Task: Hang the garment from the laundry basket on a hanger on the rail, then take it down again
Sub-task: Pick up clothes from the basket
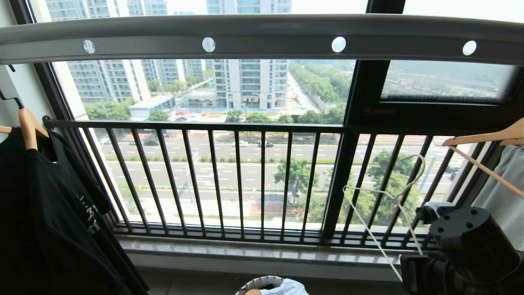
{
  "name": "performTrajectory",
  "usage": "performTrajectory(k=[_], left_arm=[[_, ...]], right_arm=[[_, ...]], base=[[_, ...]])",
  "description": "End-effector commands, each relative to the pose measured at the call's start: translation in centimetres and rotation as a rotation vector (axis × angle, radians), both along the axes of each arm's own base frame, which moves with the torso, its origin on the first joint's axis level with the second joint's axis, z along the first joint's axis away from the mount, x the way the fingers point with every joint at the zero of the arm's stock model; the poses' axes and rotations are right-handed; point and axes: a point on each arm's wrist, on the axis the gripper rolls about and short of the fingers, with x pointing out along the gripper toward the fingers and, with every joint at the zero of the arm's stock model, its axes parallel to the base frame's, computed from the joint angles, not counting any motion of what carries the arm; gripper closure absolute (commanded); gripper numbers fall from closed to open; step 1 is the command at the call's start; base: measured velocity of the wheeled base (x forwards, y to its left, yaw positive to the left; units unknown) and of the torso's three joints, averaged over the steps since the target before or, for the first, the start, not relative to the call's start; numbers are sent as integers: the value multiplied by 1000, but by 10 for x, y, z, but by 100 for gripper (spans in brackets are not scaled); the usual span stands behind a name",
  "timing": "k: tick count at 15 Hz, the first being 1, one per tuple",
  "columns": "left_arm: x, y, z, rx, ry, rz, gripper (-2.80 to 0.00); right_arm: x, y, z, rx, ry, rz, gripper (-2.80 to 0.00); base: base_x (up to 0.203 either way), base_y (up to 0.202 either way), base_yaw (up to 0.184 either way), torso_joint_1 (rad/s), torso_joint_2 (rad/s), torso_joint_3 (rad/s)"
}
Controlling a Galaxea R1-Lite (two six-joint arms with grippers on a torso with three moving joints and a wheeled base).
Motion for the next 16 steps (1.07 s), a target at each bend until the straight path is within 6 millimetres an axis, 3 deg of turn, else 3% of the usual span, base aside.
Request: performTrajectory(k=[1,16], left_arm=[[0,0,0,0,1,0,0],[0,0,0,0,1,0,0]], right_arm=[[0,0,0,2,-4,-4,0],[-4,-3,-3,-25,1,-11,0]], base=[[0,0,0,-81,162,82],[0,0,0,-97,212,110]])
